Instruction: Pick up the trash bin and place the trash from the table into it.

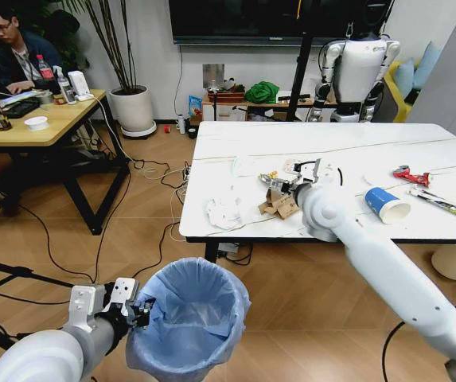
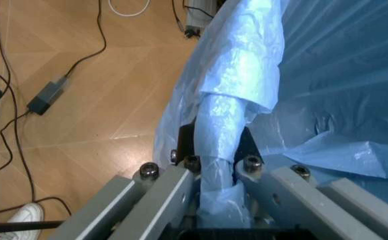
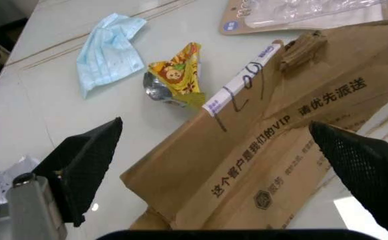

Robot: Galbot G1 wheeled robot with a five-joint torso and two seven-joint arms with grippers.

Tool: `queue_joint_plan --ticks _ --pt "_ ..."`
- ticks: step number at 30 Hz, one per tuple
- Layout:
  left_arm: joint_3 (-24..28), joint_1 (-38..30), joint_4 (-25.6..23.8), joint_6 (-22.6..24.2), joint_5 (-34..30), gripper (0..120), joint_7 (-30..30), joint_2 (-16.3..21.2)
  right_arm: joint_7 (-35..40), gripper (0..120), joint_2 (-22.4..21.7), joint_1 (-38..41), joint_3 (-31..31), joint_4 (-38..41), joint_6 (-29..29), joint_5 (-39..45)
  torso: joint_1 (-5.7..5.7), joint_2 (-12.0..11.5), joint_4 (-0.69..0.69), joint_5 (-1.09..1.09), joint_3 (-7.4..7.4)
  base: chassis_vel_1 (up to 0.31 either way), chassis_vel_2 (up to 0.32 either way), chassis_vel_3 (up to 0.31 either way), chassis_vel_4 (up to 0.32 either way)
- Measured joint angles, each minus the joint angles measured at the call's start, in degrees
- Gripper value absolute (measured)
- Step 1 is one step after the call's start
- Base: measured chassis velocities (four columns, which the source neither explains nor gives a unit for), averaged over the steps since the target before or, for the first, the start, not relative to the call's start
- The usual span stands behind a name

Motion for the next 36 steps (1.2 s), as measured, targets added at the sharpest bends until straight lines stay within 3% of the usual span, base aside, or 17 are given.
queue_joint_plan --ticks 14,23,29,31,35,36 --pt "-0.2 0.1 0.0 0.0 0.1 0 0.0 -0.3 3.6 100 3.6 2.8 -2.3 -4.6 0.8 2.8 -0.01 0.0 0.01 0.01 -0.01 0.0 0.0 0.0 0.0" --pt "-0.2 0.0 0.0 0.0 0.1 0 0.0 -0.5 4.0 70 2.7 2.4 -2.7 -4.6 0.9 3.0 -0.02 0.0 -0.01 0.01 -0.02 0.0 0.0 0.0 0.0" --pt "-0.2 -0.1 0.0 0.0 0.1 0 0.1 -0.5 4.1 43 2.0 1.8 -3.0 -3.8 1.0 2.9 -0.02 0.0 0.0 0.01 -0.02 0.0 0.0 0.0 0.0" --pt "-0.2 -0.1 0.0 0.0 0.1 0 0.1 -0.5 4.1 41 1.9 1.7 -3.0 -3.7 1.0 2.8 -0.02 0.0 0.0 0.01 -0.02 0.0 0.0 0.0 0.0" --pt "-0.2 -0.2 0.0 0.0 0.1 0 0.2 -0.7 3.9 20 1.3 0.9 -3.1 -2.8 1.1 2.3 -0.02 0.0 0.0 0.01 -0.02 0.0 0.0 0.0 0.0" --pt "-0.2 -0.2 0.0 0.0 0.1 0 0.2 -0.7 3.9 20 1.3 0.9 -3.1 -2.8 1.1 2.3 -0.02 0.0 0.0 0.01 -0.02 0.0 0.0 0.0 0.0"
